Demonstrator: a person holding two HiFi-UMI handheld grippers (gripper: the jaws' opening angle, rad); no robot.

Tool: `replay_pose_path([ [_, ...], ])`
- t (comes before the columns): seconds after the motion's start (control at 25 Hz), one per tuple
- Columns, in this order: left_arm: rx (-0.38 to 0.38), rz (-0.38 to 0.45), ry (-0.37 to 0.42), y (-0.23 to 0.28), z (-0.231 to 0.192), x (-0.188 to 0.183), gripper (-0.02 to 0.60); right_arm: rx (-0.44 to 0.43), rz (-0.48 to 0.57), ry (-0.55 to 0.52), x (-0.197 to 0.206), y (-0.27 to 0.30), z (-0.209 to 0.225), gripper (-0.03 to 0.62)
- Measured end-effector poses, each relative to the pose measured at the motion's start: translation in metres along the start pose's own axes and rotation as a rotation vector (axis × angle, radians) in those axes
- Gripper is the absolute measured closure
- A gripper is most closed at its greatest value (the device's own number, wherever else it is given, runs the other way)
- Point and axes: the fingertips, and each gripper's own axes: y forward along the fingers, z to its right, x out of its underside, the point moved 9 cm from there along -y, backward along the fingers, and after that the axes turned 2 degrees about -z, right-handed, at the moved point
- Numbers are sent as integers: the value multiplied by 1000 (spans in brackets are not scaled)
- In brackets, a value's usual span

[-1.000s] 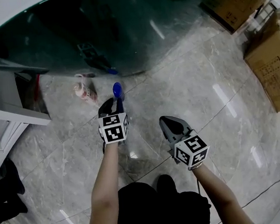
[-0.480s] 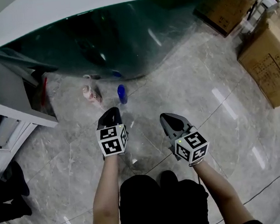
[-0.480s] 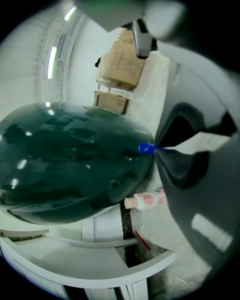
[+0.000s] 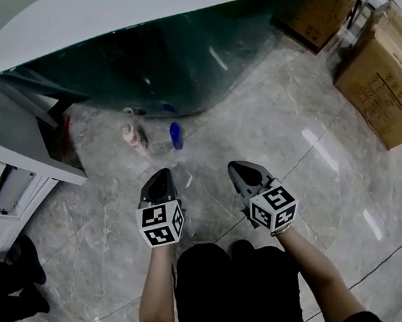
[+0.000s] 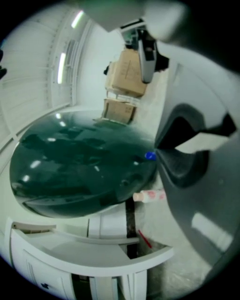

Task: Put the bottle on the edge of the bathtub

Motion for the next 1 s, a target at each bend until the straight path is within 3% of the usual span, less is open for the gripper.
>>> replay_pose_path([
  [0.36, 1, 16, 19, -31, 15, 7, 574, 14, -1, -11, 0, -13, -4, 592],
  [1.0, -22, 20, 11, -30, 10, 10, 574, 33, 0, -8, 9, -19, -6, 594],
])
